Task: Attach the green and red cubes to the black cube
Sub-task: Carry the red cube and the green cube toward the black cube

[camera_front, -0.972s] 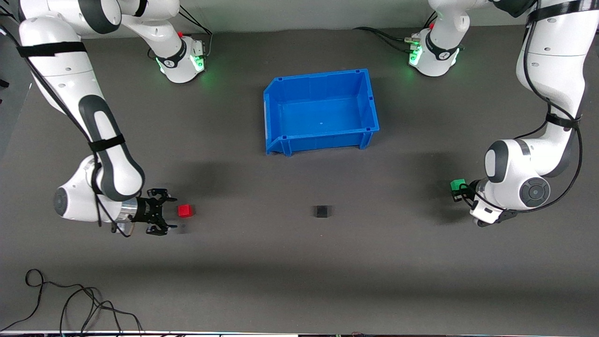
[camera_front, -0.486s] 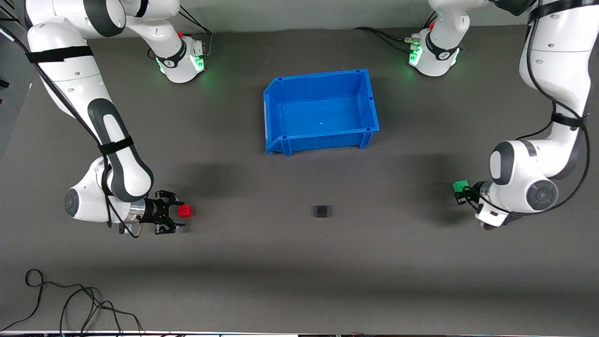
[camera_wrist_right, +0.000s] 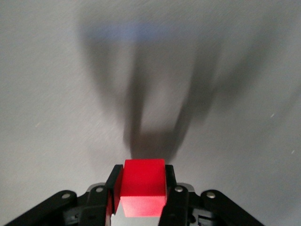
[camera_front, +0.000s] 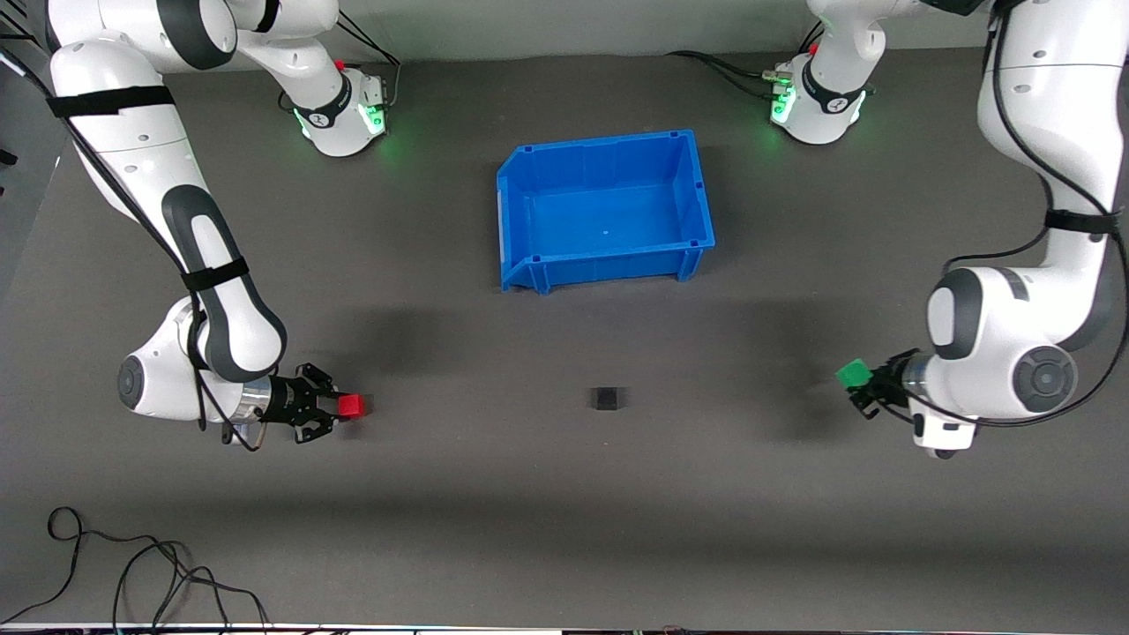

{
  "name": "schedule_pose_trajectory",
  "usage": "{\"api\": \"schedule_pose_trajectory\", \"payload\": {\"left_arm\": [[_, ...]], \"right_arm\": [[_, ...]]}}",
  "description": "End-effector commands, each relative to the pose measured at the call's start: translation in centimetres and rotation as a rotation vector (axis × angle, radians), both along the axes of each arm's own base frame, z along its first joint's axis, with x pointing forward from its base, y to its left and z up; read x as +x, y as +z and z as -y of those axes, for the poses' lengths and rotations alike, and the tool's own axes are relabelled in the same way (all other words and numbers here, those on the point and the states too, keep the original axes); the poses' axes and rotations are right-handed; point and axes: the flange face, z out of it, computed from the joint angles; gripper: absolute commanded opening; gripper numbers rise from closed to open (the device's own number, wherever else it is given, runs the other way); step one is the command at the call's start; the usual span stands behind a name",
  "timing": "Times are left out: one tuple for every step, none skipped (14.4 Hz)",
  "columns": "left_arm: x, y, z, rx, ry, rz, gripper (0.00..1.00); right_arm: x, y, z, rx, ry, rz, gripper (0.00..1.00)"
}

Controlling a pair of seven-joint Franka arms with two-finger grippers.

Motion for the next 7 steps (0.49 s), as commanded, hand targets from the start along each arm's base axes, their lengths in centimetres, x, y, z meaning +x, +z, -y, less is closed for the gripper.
{"api": "schedule_pose_trajectory", "payload": {"left_arm": [[0.3,-0.2,2.7,-0.019,0.235,-0.051,0.01],[0.3,-0.3,3.3,-0.005,0.302,-0.060,0.01],[0.2,-0.9,5.3,0.008,0.359,-0.076,0.01],[0.2,-1.4,7.5,0.029,0.429,-0.084,0.01],[0.4,-2.4,10.5,0.054,0.511,-0.075,0.01],[0.5,-3.9,13.2,0.074,0.609,-0.064,0.01],[1.0,-4.7,15.0,0.084,0.698,-0.030,0.01]], "right_arm": [[1.4,2.9,-3.6,0.025,-0.028,0.002,0.27],[1.8,3.8,-5.7,0.025,-0.041,0.002,0.27],[2.0,4.4,-7.6,0.023,-0.052,0.000,0.27],[2.1,5.0,-9.8,0.024,-0.058,-0.003,0.27],[2.2,5.5,-12.1,0.027,-0.066,0.000,0.27],[2.2,5.7,-14.0,0.035,-0.083,-0.006,0.27],[2.3,6.1,-16.1,0.045,-0.096,0.000,0.27]]}}
